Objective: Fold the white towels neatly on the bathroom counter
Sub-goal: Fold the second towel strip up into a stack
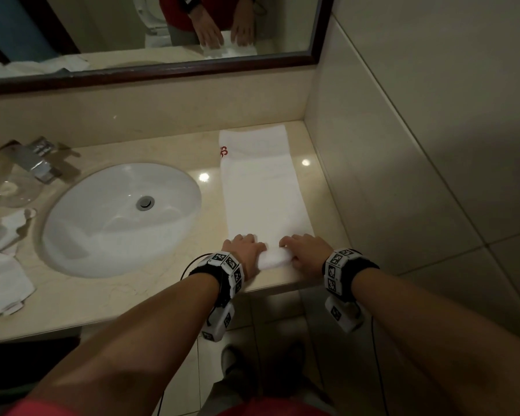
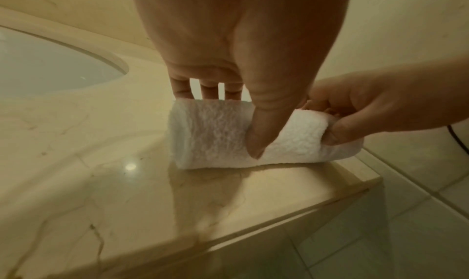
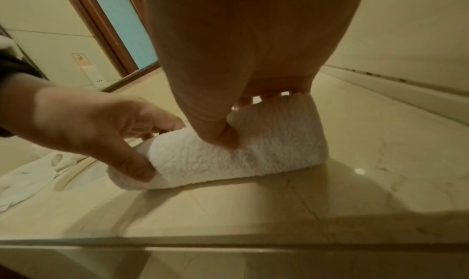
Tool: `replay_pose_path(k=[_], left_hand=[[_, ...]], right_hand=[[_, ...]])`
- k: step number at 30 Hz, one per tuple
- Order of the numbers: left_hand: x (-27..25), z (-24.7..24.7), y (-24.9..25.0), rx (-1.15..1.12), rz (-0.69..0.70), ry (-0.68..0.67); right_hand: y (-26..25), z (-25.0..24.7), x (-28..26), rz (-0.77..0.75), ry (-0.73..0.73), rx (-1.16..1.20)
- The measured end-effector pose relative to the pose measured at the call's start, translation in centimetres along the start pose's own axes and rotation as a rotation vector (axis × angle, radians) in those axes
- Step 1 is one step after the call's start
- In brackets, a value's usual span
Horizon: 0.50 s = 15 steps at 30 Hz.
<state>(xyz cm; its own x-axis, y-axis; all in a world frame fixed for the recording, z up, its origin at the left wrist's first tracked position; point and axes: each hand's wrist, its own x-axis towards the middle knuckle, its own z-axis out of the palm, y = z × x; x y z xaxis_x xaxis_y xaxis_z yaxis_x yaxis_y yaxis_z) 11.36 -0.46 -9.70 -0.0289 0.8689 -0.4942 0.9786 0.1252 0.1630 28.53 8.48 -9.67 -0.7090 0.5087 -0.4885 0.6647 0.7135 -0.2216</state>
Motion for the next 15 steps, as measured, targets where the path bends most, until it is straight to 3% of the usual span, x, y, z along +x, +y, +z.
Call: replay_pose_path(k=[6, 15], left_hand=[[1.1, -1.4, -0.9, -0.201, -0.043, -0.072], [3.9, -1.7, -2.8, -0.358, -0.076, -0.107]], right_hand=[[0.5, -1.0, 1.3, 0.066, -0.058, 0.132], [1.0, -1.3, 3.5, 0.078, -0.051, 0.079]])
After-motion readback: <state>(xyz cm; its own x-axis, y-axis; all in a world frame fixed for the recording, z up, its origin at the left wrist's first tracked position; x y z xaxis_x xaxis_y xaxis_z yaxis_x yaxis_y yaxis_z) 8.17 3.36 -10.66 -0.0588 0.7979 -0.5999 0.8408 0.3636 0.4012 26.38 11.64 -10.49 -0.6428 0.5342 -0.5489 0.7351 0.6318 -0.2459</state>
